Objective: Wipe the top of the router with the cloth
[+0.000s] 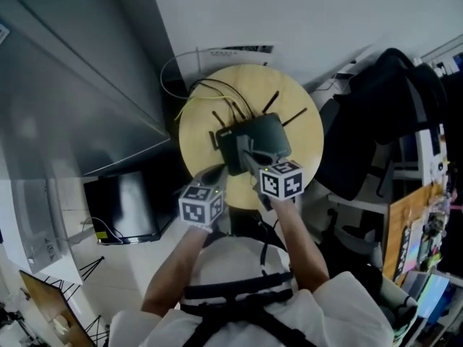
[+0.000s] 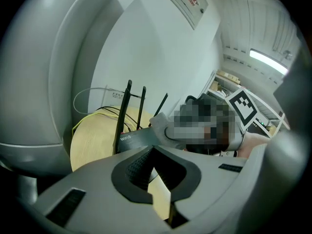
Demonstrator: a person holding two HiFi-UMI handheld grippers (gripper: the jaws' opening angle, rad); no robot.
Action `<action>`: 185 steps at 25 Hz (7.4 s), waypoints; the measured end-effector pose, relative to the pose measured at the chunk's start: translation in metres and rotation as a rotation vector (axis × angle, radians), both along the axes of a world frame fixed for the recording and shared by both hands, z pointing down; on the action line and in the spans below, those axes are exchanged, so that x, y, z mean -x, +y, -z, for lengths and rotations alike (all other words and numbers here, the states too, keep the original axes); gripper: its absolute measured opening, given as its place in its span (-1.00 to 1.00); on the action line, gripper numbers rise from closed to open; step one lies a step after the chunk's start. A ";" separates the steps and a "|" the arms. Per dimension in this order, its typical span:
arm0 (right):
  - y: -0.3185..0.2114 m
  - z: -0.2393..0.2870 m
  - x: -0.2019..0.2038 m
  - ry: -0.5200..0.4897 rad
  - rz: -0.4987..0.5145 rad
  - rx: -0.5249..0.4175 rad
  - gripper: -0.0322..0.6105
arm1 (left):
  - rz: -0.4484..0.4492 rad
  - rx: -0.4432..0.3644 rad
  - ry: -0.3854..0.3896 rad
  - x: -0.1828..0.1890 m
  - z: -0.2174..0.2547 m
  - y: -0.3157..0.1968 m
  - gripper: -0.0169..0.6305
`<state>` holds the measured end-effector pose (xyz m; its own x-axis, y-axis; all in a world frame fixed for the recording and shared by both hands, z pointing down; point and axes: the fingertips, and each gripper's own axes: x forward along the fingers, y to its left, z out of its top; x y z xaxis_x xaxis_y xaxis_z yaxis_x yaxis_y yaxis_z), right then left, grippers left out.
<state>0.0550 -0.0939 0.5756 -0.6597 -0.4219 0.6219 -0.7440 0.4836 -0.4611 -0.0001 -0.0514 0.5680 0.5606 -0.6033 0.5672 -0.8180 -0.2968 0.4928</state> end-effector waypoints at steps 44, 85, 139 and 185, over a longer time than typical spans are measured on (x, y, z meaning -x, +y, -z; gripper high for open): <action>-0.108 -0.105 -0.067 0.447 0.040 0.040 -0.79 | 0.041 0.084 0.012 -0.041 -0.036 -0.049 -0.98; -0.066 -0.104 -0.040 0.590 0.186 -0.050 -0.79 | 0.112 0.107 -0.027 -0.015 -0.044 -0.023 -0.98; -0.041 -0.112 -0.078 0.497 0.149 0.050 -0.78 | 0.060 0.131 -0.012 -0.024 -0.050 -0.004 -0.98; 0.032 -0.108 -0.008 0.385 0.237 0.056 -0.78 | 0.094 0.148 -0.042 0.018 -0.056 0.031 -0.98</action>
